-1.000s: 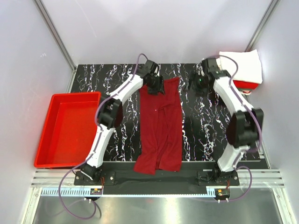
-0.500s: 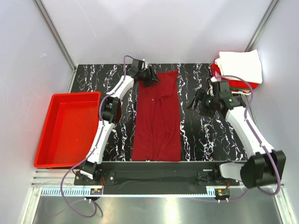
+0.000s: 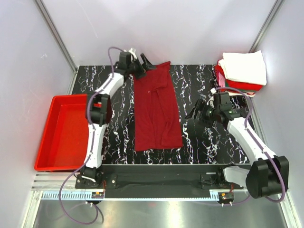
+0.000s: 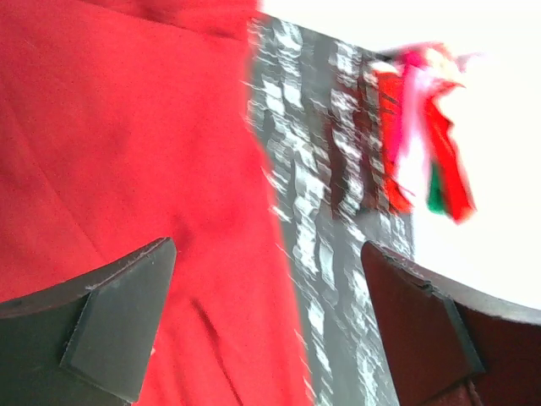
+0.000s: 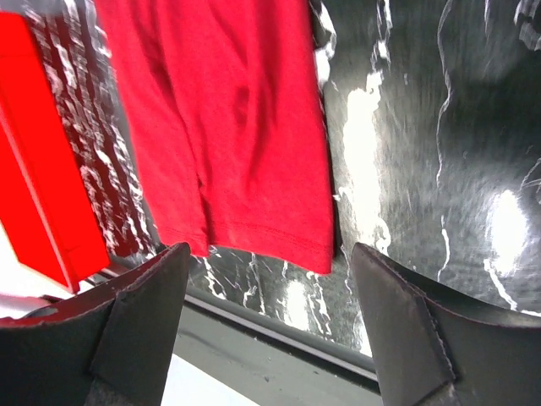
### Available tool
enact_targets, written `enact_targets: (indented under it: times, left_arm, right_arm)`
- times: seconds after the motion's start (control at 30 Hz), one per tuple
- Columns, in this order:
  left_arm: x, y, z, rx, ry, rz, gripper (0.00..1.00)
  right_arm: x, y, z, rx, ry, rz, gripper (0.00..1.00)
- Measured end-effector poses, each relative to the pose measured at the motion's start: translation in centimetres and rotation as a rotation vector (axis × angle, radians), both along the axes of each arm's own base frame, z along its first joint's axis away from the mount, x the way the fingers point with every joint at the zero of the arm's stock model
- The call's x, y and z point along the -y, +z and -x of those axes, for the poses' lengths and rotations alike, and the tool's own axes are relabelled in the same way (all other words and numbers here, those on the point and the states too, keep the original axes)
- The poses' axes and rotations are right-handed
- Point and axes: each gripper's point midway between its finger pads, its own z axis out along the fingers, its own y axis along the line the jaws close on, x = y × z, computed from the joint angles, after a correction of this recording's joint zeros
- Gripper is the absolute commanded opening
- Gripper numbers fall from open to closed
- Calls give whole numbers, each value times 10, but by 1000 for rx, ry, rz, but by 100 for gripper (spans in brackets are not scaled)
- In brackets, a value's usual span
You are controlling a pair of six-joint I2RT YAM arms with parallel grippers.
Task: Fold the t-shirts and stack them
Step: Fold the tshirt
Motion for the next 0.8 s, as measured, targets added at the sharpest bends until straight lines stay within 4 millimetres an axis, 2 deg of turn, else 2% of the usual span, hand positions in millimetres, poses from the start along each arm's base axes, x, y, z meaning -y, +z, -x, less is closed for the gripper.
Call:
enact_targets:
  times: [0.07,0.17,0.2,0.23,0.3,0.33,0.4,0.47,0.5,0.57,0.6,0.67,0.7,0.8]
  left_arm:
    - [-6,42,25,24,-10,-13,99]
    - [-25,111,89,85,-23,-46,99]
    - [-32,128,110,103,-23,-60,99]
    - [-40,140,132,115,-16,-79,99]
    - [-54,147,170,103,-7,-117,99]
    - [-60,144,187,93,-3,-137,99]
    - [-74,110,222,19,4,-187,99]
    - [-85,58,258,-100,5,-234,98]
    - [-92,25,282,-195,0,-265,99]
    - [-103,-30,329,-368,-15,-325,98]
    - [-108,-49,351,-433,-24,-350,98]
    - [-112,-70,387,-510,-42,-382,98]
    - [-113,-72,397,-514,-48,-389,98]
    - [-107,-73,419,-488,-65,-383,94]
  right_arm:
    - [-5,-18,9,-40,4,-4,84]
    - [-17,-51,25,-135,31,1,79]
    - [-21,-63,30,-171,38,5,75]
    - [-24,-74,34,-206,43,9,69]
    - [-29,-94,43,-267,46,14,65]
    - [-30,-104,47,-298,43,18,60]
    - [-33,-114,53,-328,46,21,58]
    - [-38,-120,56,-345,52,23,56]
    - [-40,-122,56,-349,54,23,55]
    - [-44,-126,58,-355,58,24,49]
    - [-47,-128,59,-361,61,18,42]
    - [-52,-130,60,-358,65,10,36]
    - [-54,-132,61,-360,64,3,29]
    - [-60,-135,65,-357,63,-22,18]
